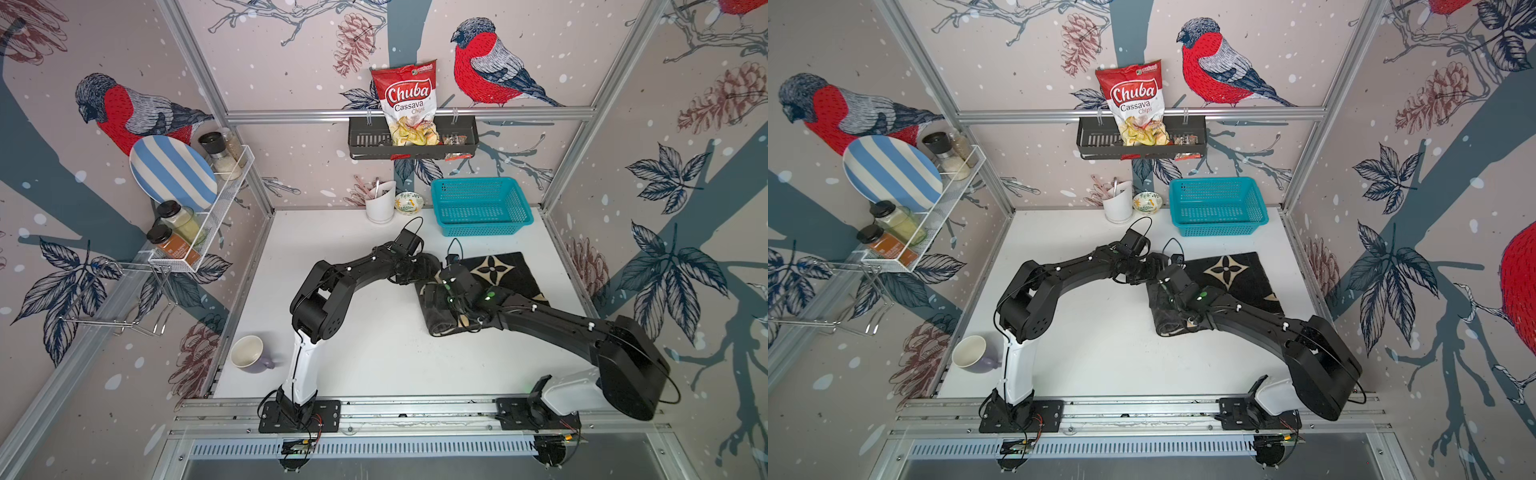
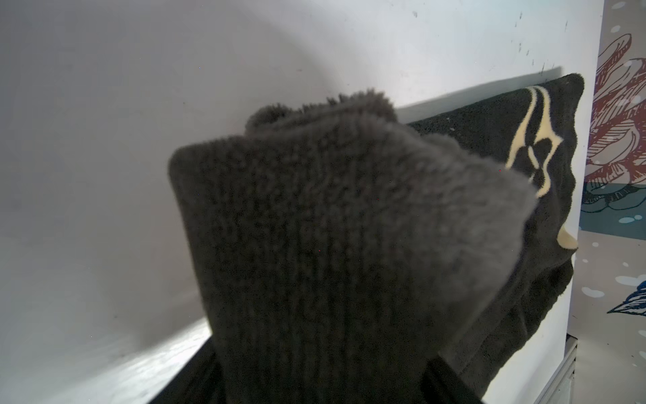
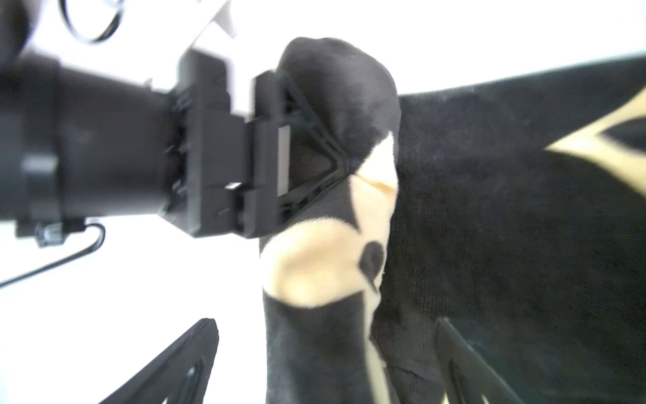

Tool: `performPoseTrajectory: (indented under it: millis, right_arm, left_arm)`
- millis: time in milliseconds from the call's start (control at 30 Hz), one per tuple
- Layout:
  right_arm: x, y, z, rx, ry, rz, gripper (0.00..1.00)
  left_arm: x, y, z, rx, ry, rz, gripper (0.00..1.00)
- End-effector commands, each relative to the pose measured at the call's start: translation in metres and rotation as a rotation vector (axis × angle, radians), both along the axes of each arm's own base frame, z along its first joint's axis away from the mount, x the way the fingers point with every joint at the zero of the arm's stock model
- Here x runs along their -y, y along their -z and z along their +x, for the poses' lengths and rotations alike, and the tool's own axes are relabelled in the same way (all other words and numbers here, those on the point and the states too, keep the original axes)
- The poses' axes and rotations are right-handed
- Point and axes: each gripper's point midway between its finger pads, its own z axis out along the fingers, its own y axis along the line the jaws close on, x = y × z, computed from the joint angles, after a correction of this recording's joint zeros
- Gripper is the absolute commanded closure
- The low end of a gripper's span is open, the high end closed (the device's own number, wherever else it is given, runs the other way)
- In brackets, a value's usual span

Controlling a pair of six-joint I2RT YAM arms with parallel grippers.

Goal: Roll up the pillowcase
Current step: Roll the pillowcase at the center of the board.

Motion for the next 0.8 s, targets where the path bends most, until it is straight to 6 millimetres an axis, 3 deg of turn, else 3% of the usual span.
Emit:
performPoseTrajectory:
  millis: [0,233,300,333,400,533,767]
  right_arm:
    - [0.028,0.002,-0.001,0.127,0.091,-0.318,0.0]
    - [-0.014,0.038,-0.025,0.205,-0.007,-0.574,0.07]
    - [-0.022,0.05,-0.03,0.214,-0.038,-0.623,0.15]
    - [-0.024,0.057,-0.032,0.209,-0.051,-0.65,0.24]
    - [-0.024,0.068,-0.033,0.2,-0.053,-0.692,0.56]
    - [-0.035,0.077,-0.039,0.171,-0.082,-0.677,1.0]
    - [-0.095,0.064,-0.063,0.077,-0.209,-0.345,1.0]
  left_arm:
    - [-0.007,0.008,-0.007,-0.026,-0.009,0.046,0.32]
    - [-0.008,0.009,-0.009,-0.035,-0.015,0.04,0.32]
    - [-0.008,0.009,-0.01,-0.035,-0.015,0.039,0.32]
    - [-0.009,0.009,-0.01,-0.035,-0.018,0.039,0.32]
    - [-0.011,0.009,-0.011,-0.035,-0.022,0.042,0.32]
    - [-0.018,0.004,-0.011,-0.022,-0.035,0.045,0.31]
    - [-0.064,-0.037,0.004,0.066,-0.096,0.059,0.2]
